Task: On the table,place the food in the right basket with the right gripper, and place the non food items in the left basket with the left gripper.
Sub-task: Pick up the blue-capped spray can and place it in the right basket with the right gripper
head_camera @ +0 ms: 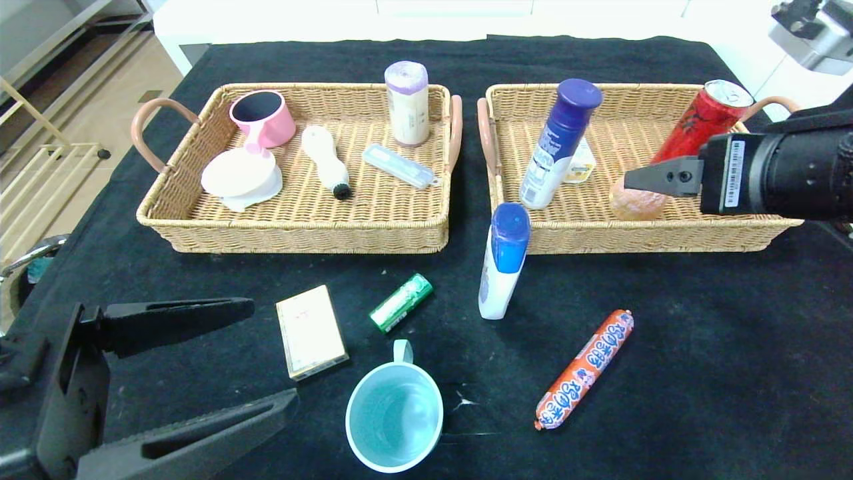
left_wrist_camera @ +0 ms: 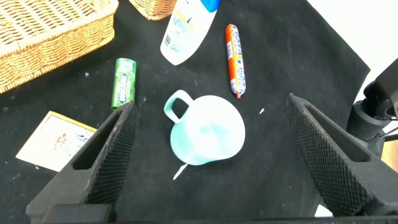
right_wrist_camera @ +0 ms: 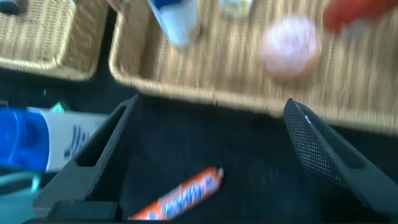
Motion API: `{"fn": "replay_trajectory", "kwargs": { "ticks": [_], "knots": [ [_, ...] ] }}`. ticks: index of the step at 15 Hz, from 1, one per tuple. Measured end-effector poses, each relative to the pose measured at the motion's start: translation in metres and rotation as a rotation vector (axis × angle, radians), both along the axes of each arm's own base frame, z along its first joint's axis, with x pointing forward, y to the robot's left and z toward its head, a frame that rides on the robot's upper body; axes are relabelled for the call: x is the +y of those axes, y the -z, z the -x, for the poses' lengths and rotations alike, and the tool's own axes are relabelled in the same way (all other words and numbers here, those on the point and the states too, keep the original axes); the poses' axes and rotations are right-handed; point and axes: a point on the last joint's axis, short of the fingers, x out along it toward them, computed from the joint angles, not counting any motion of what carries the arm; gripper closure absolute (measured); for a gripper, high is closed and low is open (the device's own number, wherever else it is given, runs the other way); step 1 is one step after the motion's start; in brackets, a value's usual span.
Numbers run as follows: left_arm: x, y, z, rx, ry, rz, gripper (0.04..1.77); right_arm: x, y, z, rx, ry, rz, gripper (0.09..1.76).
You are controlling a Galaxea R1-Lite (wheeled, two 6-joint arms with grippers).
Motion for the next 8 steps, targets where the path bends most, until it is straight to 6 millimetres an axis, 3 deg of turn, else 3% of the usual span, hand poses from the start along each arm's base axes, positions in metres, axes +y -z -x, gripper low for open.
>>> {"fn": "replay_trajectory", "kwargs": {
  "ticks": [8],
  "knots": [
    [0.000, 0.000, 0.000, -0.001, 0.000, 0.001, 0.09, -0.002, 0.016, 0.022, 0.245, 0.054, -0.086, 0.16]
  ]
}}
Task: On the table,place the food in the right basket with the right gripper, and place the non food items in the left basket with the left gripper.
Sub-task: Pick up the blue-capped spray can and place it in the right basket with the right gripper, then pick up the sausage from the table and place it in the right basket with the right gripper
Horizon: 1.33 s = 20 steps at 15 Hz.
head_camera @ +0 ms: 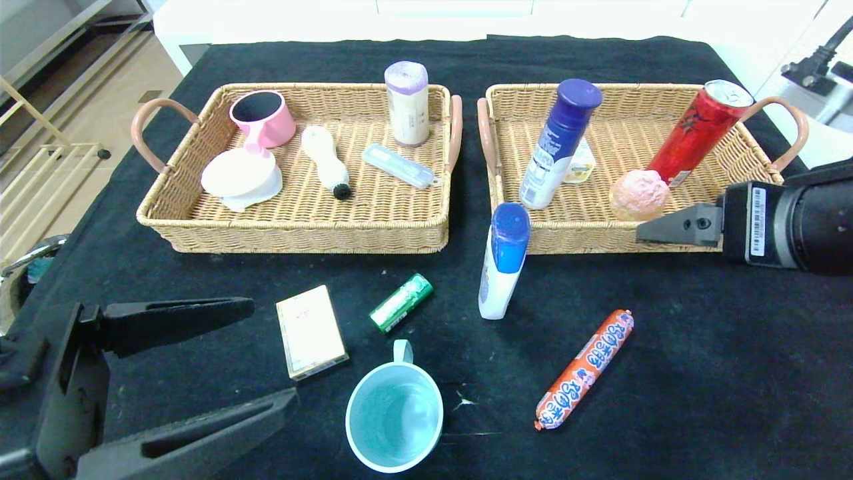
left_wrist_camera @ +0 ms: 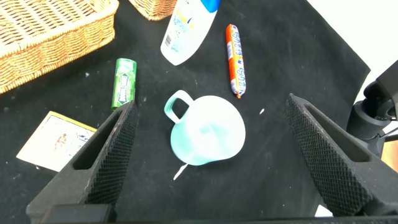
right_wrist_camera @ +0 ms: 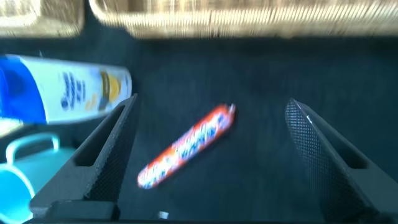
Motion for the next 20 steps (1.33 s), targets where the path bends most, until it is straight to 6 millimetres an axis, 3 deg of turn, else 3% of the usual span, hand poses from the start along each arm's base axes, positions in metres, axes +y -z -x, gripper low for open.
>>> {"fn": "replay_trajectory", "kwargs": {
  "ticks": [7, 20],
  "knots": [
    [0.000, 0.000, 0.000, 0.000, 0.000, 0.000, 0.09, 0.015, 0.025, -0.002, 0.227, 0.086, -0.043, 0.15],
    [0.000, 0.001, -0.001, 0.004, -0.002, -0.002, 0.09, 0.050, 0.069, -0.037, 0.439, 0.137, -0.057, 0.15]
  ]
}}
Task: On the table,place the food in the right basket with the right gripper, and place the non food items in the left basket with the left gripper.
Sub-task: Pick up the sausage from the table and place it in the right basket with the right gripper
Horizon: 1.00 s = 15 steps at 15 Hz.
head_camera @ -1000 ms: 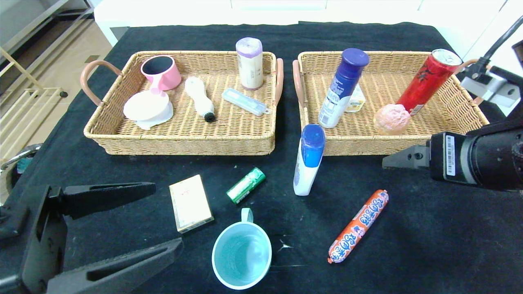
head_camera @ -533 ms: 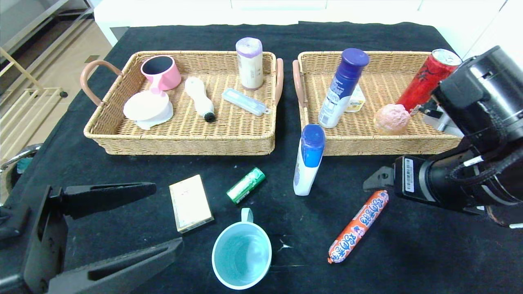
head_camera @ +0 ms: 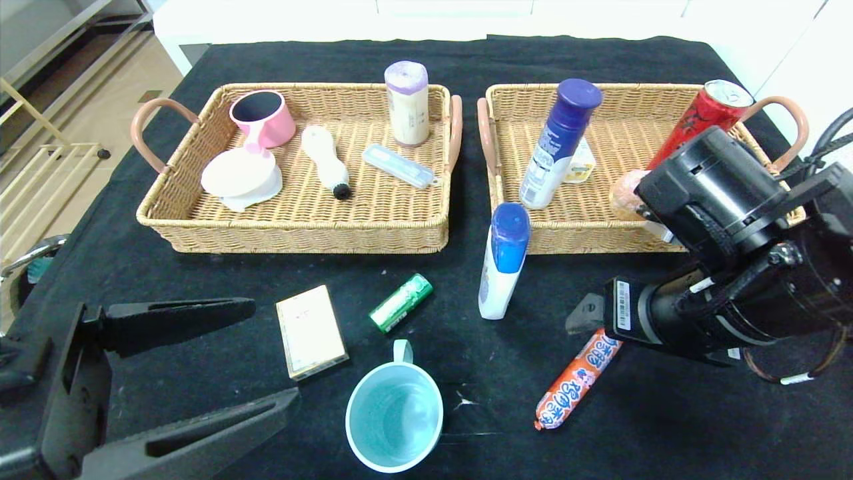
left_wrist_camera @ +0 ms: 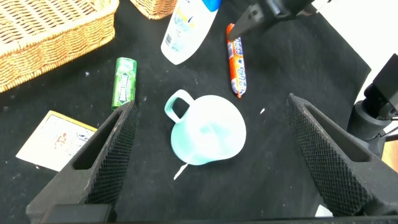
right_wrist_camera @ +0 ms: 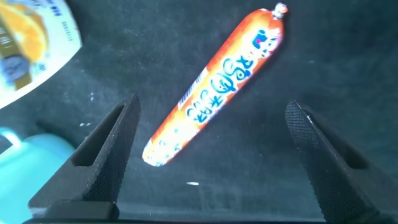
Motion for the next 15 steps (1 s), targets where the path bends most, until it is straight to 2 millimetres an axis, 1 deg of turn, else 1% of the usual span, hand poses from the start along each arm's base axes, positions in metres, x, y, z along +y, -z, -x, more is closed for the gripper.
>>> {"fn": "replay_trajectory", "kwargs": {
  "ticks": [2, 15],
  "knots": [
    [0.000, 0.000, 0.000, 0.000, 0.001, 0.000, 0.09, 0.003, 0.005, -0.003, 0.012, 0.000, 0.008, 0.15],
    [0.000, 0.001, 0.000, 0.001, 0.003, -0.006, 0.09, 0.011, 0.019, -0.013, 0.071, 0.002, 0.001, 0.14]
  ]
}}
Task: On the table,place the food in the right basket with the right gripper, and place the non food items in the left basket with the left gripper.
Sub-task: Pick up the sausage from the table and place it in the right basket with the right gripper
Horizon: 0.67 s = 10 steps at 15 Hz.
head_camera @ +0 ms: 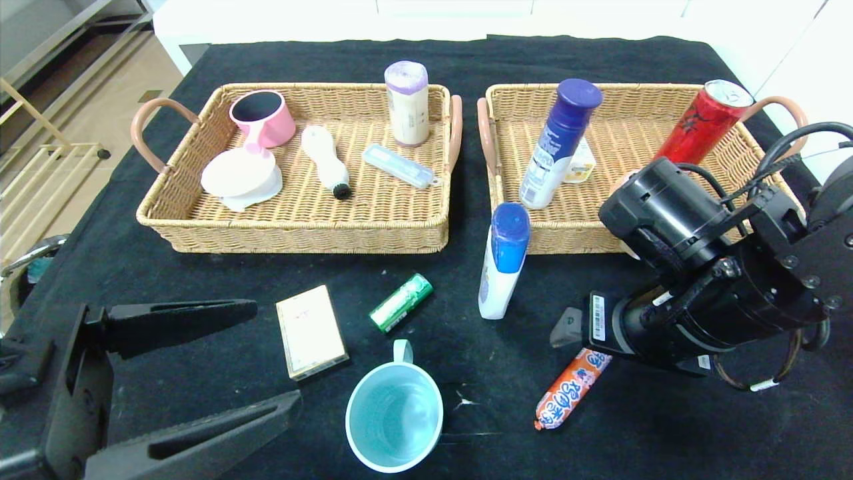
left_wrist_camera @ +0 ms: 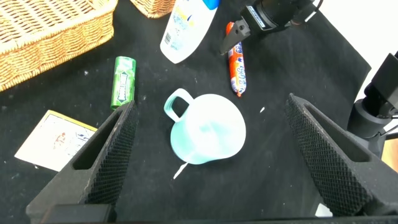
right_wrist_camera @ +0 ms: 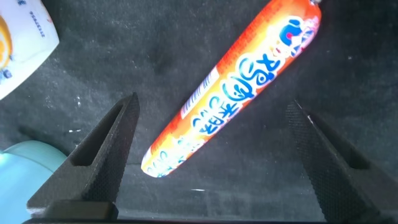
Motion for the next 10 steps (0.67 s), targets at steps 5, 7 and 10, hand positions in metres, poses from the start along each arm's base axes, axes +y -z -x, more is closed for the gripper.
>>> {"fn": "replay_trajectory", "kwargs": {
  "ticks": [5, 7, 10],
  "knots": [
    [-0.0001, 0.0002, 0.0000, -0.002, 0.001, -0.002, 0.09, 0.0022, 0.0034, -0.0027, 0.008, 0.000, 0.007, 0.54],
    [0.0000, 0.0001, 0.0000, -0.002, 0.000, -0.002, 0.09, 0.0029, 0.0050, -0.0037, 0.011, 0.000, 0.011, 0.82],
    [0.0000, -0.0003, 0.0001, -0.006, 0.000, 0.000, 0.09, 0.0035, 0.0063, -0.0045, 0.015, 0.001, 0.013, 1.14]
  ]
}}
